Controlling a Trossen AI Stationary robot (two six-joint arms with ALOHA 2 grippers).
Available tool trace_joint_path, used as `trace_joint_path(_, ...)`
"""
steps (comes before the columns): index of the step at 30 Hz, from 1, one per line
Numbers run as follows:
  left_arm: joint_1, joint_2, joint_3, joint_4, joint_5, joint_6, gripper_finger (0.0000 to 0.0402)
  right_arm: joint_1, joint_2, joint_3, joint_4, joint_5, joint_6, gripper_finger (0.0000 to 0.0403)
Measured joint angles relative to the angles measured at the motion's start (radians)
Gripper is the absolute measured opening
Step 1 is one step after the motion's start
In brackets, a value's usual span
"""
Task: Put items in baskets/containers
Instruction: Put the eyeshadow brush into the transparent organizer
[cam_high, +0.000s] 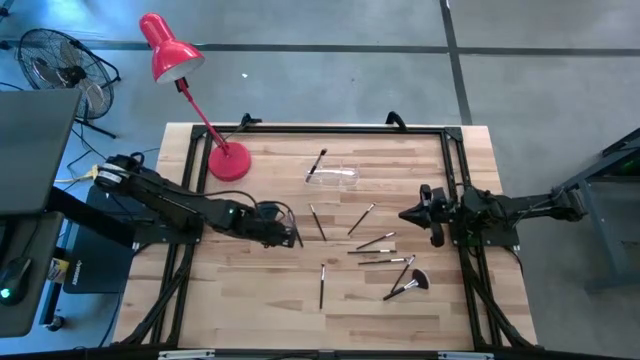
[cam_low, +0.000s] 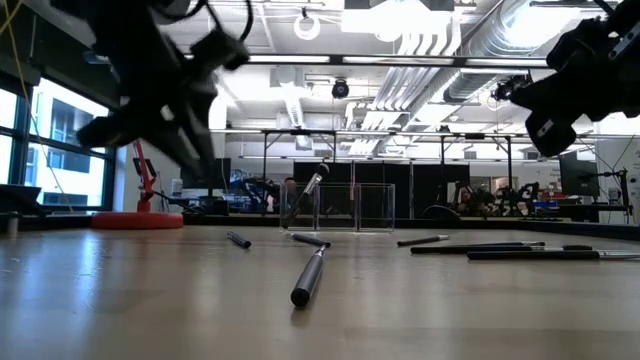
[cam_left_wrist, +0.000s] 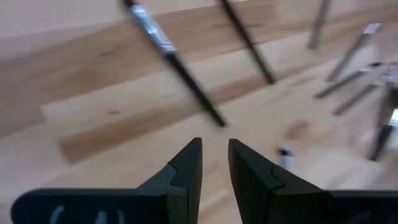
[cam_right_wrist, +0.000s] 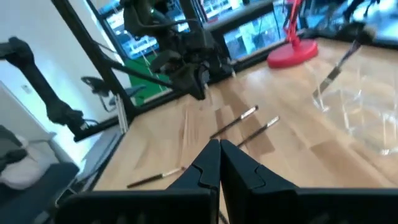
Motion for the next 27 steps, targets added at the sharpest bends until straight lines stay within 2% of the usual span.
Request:
trace_joint_path(5,0.001,-0.063,-0.091,0.036,0.011,0.031,0.0076,0.045,0.14,0.085,-0.004,0.119,-0.004,0.0)
trace_joint_path(8,0.001,-0.084,-0.132,0.031,0.022,0.059,0.0076,0.068,0.28,0.171,-0.019,0.201,-0.012,0.0)
trace_joint_path(11,0.001,-0.118,-0.167,0.046,0.026,0.089,0.0076,0.079,0.446,0.281,-0.081,0.256,0.055,0.0)
trace_joint_path(20,0.065,-0.238,-0.227,0.045,0.07,0.291,0.0076,0.079,0.987,0.685,-0.49,0.261,0.313,0.0)
trace_joint_path(23,0.119,-0.275,-0.225,0.05,0.088,0.395,0.0076,0.074,1.138,0.8,-0.537,0.26,0.362,0.0)
trace_joint_path(27,0.208,-0.303,-0.225,0.057,0.147,0.539,0.0076,0.06,1.299,0.932,-0.513,0.247,0.385,0.0)
